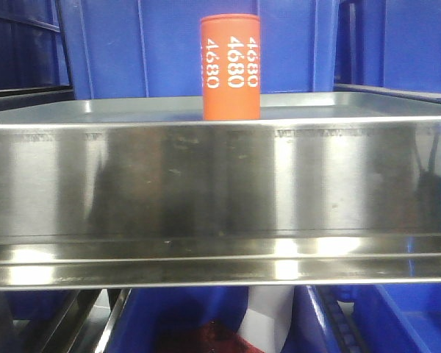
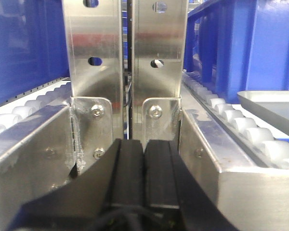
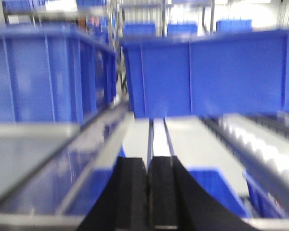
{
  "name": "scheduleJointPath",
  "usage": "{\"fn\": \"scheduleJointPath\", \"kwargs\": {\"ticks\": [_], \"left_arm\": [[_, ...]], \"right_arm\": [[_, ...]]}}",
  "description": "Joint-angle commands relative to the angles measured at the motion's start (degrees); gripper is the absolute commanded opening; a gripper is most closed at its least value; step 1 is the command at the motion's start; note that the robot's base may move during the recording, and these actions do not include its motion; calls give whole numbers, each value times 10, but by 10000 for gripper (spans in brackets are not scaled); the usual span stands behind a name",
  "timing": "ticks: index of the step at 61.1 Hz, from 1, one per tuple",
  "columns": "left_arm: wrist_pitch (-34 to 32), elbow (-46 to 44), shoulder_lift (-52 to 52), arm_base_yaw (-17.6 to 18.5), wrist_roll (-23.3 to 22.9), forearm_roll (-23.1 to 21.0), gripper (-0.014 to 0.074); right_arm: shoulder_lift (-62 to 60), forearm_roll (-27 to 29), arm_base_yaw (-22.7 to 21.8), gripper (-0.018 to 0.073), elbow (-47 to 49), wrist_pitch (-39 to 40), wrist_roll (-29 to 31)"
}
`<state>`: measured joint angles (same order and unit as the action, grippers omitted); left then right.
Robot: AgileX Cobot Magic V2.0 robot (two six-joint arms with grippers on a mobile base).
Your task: Grab orange capacitor from left shelf to right conveyor
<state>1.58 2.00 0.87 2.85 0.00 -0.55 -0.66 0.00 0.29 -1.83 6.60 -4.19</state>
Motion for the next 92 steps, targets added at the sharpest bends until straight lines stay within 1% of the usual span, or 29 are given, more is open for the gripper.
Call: {"fn": "scheduleJointPath", "kwargs": {"ticks": [1,4,8,11,12,16,17,20,23,27,36,40,45,51,53,56,57,62,63,68,69,70,74,78,92], "left_arm": [[-49,12,4,1,0,-2,-126],[-49,12,4,1,0,-2,-126],[-49,12,4,1,0,-2,-126],[-49,12,4,1,0,-2,-126],[-49,12,4,1,0,-2,-126],[-49,12,4,1,0,-2,-126],[-49,12,4,1,0,-2,-126],[-49,12,4,1,0,-2,-126],[-49,12,4,1,0,-2,-126],[-49,12,4,1,0,-2,-126],[-49,12,4,1,0,-2,-126],[-49,12,4,1,0,-2,-126],[-49,12,4,1,0,-2,-126],[-49,12,4,1,0,-2,-126],[-49,12,4,1,0,-2,-126],[-49,12,4,1,0,-2,-126],[-49,12,4,1,0,-2,-126],[-49,12,4,1,0,-2,-126],[-49,12,4,1,0,-2,-126],[-49,12,4,1,0,-2,-126],[-49,12,4,1,0,-2,-126],[-49,12,4,1,0,-2,-126],[-49,12,4,1,0,-2,-126],[-49,12,4,1,0,-2,-126],[-49,12,4,1,0,-2,-126]], "right_arm": [[-12,-4,-1,57,12,105,-9],[-12,-4,0,57,16,126,-48],[-11,-11,1,57,36,132,-96],[-10,-31,1,57,61,123,-117],[-10,-47,1,57,72,117,-121],[-3,-112,4,57,132,72,-144],[-1,-119,5,57,147,66,-149],[20,-166,10,57,210,21,-169],[50,-182,17,57,256,-12,-197],[94,-183,29,57,321,-58,-222],[219,-183,79,57,436,-123,-225],[276,-183,113,57,474,-146,-225],[340,-183,166,61,527,-194,-225],[408,-183,242,65,574,-244,-225],[428,-183,272,81,586,-254,-225],[460,-184,307,143,599,-264,-225],[473,-185,323,182,605,-266,-225],[514,-185,376,359,620,-265,-225],[527,-185,383,419,622,-263,-225],[574,-185,418,619,633,-262,-225],[582,-185,422,643,635,-261,-225],[589,-185,426,652,636,-261,-225],[618,-182,441,629,637,-255,-231],[645,-176,450,628,637,-246,-234],[715,-174,451,628,637,-245,-234]]}}
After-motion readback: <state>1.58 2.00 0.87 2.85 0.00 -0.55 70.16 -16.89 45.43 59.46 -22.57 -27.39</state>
